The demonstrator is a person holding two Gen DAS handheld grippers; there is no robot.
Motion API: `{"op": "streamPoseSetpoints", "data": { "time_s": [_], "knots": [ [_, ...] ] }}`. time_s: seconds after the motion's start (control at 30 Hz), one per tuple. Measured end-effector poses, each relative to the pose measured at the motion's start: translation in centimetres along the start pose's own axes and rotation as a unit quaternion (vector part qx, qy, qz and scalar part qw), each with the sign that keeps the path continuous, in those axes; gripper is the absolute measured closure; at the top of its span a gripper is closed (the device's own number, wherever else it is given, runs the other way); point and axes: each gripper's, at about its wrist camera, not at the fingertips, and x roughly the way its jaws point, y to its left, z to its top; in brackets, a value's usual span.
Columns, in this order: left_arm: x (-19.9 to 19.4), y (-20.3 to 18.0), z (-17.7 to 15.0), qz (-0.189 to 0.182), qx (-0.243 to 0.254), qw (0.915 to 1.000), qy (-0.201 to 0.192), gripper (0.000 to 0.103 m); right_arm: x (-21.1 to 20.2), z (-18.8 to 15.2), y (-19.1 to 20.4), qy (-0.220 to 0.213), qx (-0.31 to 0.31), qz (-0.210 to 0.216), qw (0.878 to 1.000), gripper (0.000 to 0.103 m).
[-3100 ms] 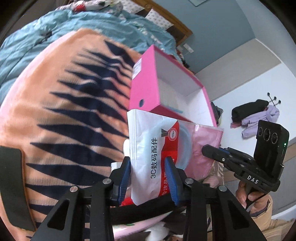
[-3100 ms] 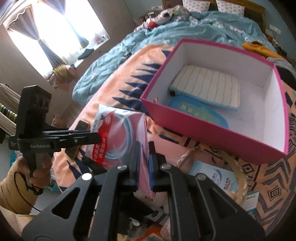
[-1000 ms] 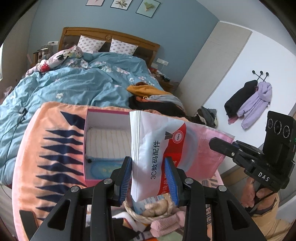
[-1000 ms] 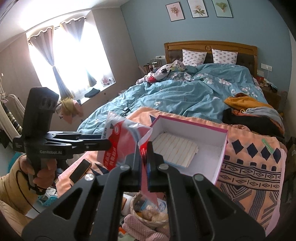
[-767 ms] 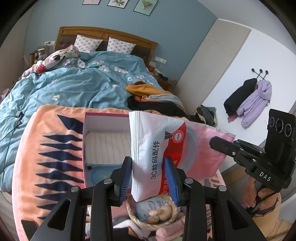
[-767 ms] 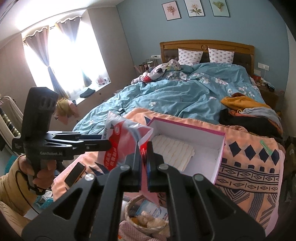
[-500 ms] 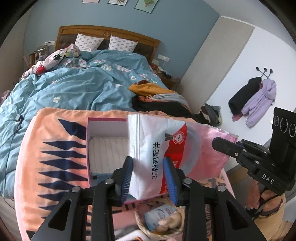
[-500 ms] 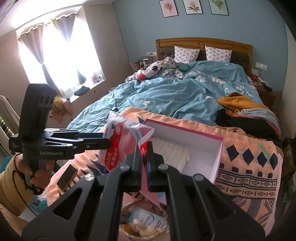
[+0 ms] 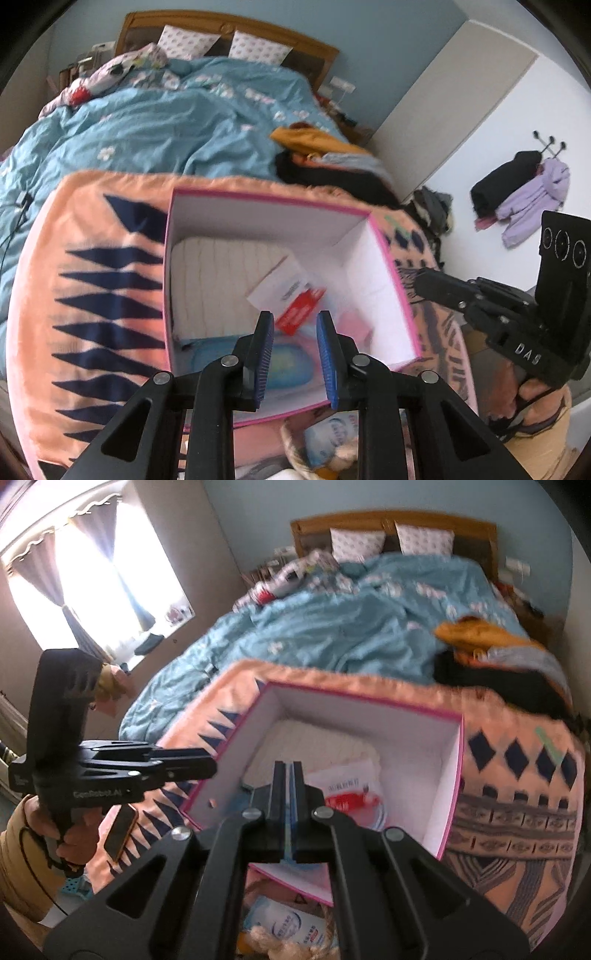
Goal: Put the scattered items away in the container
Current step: 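Lower the cable bag into the box onto the towel with the left gripper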
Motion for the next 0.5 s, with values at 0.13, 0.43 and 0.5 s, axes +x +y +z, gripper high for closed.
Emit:
{"op": "streamPoseSetpoints", "data": {
  "time_s": [0.13, 0.43, 0.5],
  "knots": [
    [2.4, 0.6, -0.5, 0.014, -0.005, 0.9996, 0.026, 0.080, 1.7, -1.5, -2.7, 0.031, 0.038, -0.008, 0.999, 0.098],
    [5.5, -0.1, -0.3, 0.040, 0.013, 0.9979, 0.049, 0.070, 3.4, -4.3, -6.1, 0.064, 0.089, -0.015, 0.994, 0.090],
    [6.3, -0.6, 0.1, 0.050, 0.024, 0.9969, 0.056, 0.061, 3.6, -4.8, -6.3, 0.068, 0.096, -0.013, 0.993, 0.088]
  ]
}}
